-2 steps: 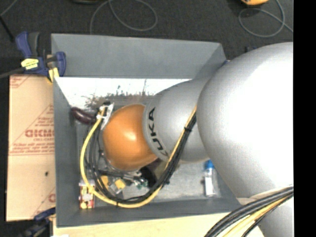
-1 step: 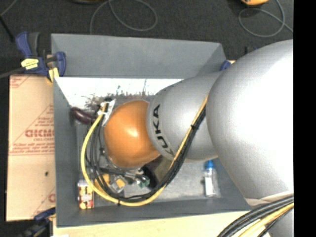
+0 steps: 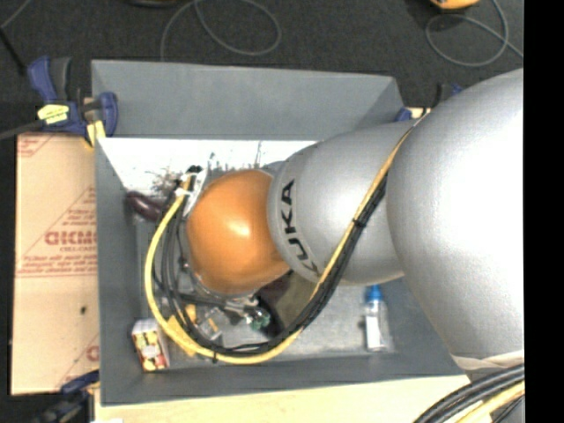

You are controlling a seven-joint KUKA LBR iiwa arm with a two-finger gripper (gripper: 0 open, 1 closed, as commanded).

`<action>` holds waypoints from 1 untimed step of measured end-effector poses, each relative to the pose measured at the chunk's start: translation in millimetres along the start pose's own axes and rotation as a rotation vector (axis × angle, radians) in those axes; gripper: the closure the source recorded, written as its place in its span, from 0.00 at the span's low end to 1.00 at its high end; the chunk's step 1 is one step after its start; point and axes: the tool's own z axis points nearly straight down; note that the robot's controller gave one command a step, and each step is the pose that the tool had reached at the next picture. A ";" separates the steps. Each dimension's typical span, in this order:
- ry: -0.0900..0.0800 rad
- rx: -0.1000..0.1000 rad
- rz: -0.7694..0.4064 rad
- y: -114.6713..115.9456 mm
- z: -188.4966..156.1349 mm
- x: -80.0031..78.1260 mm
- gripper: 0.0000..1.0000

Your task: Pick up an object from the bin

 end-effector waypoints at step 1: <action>-0.002 -0.001 -0.001 1.2 -17.4 -0.8 1.00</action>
Offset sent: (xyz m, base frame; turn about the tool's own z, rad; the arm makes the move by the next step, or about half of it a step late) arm -0.0003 0.0000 0.0368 0.0000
